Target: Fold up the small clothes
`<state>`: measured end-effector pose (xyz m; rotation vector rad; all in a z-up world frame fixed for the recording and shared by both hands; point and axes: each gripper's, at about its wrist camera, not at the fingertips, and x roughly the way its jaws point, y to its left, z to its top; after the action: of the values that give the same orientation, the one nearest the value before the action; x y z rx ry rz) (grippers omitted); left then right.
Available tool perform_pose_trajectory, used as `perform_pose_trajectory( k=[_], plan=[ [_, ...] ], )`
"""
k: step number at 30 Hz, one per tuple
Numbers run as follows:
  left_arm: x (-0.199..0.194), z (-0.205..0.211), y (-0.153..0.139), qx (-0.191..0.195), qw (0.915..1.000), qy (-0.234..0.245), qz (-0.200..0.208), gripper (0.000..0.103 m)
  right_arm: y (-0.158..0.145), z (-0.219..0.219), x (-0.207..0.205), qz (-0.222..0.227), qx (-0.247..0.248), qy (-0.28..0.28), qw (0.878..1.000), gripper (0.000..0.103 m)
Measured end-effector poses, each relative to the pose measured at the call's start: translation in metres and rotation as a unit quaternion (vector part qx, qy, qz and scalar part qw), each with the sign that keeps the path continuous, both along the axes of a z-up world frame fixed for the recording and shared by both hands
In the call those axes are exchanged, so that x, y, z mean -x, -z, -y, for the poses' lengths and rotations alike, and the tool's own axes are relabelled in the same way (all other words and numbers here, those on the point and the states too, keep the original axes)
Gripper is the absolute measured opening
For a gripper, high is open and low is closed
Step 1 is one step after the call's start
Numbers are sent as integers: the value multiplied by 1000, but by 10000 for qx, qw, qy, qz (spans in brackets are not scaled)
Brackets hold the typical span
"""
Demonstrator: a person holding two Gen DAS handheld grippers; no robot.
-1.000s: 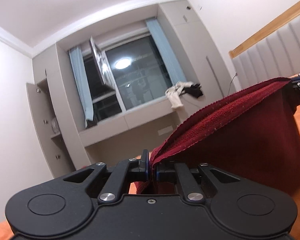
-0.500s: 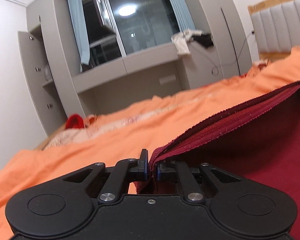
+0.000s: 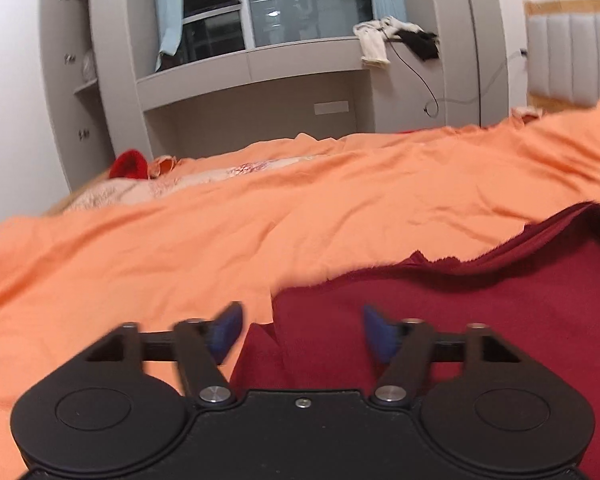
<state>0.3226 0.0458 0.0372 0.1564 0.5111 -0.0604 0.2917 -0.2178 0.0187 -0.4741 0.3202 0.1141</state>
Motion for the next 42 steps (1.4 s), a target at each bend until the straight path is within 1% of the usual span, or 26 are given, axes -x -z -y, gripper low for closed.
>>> perform_pose_trajectory(
  k=[2, 4, 9, 10, 13, 15, 16, 19, 23, 26, 28, 30, 32, 35, 38, 40, 42],
  plan=[
    [5, -6, 1, 138, 9999, -58, -26, 75, 1, 6, 2, -11, 11, 79, 10000, 91],
    [5, -9, 4, 191, 9996, -133, -140, 76, 3, 11, 1, -87, -38, 220, 9997, 94],
    [3, -9, 17, 42, 9983, -339, -480, 76, 17, 32, -13, -348, -74, 771, 9964, 100],
    [3, -10, 18, 43, 9982, -348, -482, 76, 18, 37, -14, -383, -156, 812, 9958, 101],
    [4, -10, 17, 82, 9980, -393, -480, 78, 16, 53, -14, -502, -625, 850, 9932, 102],
    [6, -12, 15, 164, 9979, -426, -462, 80, 12, 59, -9, -480, -776, 857, 9921, 102],
    [7, -14, 13, 219, 9978, -443, -450, 83, 8, 61, -6, -438, -818, 856, 9920, 102],
    [13, -20, 6, 534, 9966, -528, -335, 94, -3, 69, 6, -245, -1032, 841, 9908, 103],
    [29, -24, -8, 974, 9939, -499, -99, 102, -22, 74, 31, 22, -1576, 782, 9844, 103],
    [42, -19, -18, 1068, 9933, -436, 119, 102, -34, 73, 50, 130, -2006, 643, 9775, 103],
    [54, -14, -24, 1118, 9927, -368, 246, 102, -41, 70, 62, 134, -2168, 530, 9747, 103],
    [65, -11, -28, 1265, 9910, -290, 324, 102, -45, 64, 77, 166, -2275, 428, 9727, 103],
    [80, -8, -30, 1529, 9875, -141, 347, 102, -48, 58, 92, 217, -2393, 343, 9701, 103],
    [103, -6, -31, 1805, 9826, -27, 435, 102, -52, 44, 109, 254, -2538, 141, 9668, 103],
    [130, -6, -28, 2055, 9774, 67, 492, 102, -51, 28, 116, 252, -2512, -40, 9676, 103],
    [146, -8, -21, 2255, 9732, 75, 447, 102, -49, 18, 119, 192, -2483, -118, 9684, 103],
    [162, -11, -12, 2520, 9671, 54, 342, 102, -45, 7, 121, 73, -2501, -206, 9680, 103]
  ],
)
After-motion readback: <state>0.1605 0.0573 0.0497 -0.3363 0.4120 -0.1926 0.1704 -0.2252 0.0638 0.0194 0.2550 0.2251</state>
